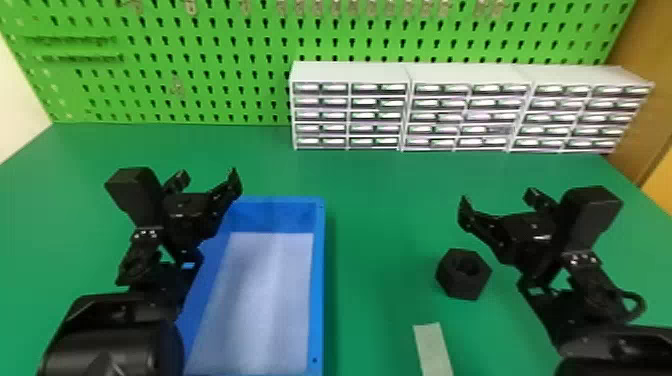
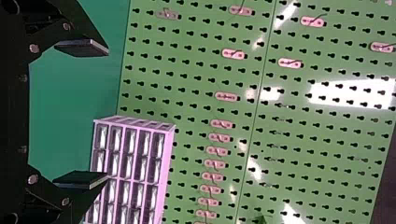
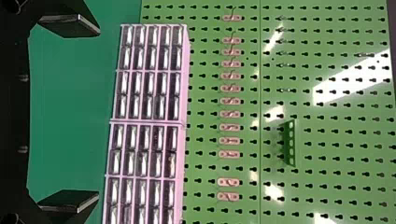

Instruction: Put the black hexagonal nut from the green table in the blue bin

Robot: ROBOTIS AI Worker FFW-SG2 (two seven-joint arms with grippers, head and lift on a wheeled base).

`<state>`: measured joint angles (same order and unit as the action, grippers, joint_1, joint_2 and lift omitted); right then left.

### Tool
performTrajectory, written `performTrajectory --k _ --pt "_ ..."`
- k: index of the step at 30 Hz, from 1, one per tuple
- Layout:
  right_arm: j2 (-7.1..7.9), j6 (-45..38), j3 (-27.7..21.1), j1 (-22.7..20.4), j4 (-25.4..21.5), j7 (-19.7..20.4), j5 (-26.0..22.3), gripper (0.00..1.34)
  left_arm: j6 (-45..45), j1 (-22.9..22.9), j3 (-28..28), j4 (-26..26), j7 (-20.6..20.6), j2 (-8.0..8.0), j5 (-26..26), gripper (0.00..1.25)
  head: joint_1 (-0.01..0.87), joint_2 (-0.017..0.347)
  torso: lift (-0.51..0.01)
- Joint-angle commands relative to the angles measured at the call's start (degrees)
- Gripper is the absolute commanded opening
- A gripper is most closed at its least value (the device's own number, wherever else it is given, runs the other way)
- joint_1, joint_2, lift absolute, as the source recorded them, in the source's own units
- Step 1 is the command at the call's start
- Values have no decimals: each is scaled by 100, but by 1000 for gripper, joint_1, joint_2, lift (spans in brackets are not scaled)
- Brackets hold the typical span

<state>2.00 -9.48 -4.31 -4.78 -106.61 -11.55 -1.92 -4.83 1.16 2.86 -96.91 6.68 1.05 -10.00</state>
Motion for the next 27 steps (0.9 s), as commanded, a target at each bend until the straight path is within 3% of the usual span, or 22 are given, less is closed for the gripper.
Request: performTrajectory --k 1,27 --pt "28 -27 0 38 0 3 -2 1258 0 7 -5 5 0 0 7 927 686 51 -97" --pt "19 -54 -53 38 -9 3 -81 1256 9 -2 4 5 0 0 -11 927 686 51 -97"
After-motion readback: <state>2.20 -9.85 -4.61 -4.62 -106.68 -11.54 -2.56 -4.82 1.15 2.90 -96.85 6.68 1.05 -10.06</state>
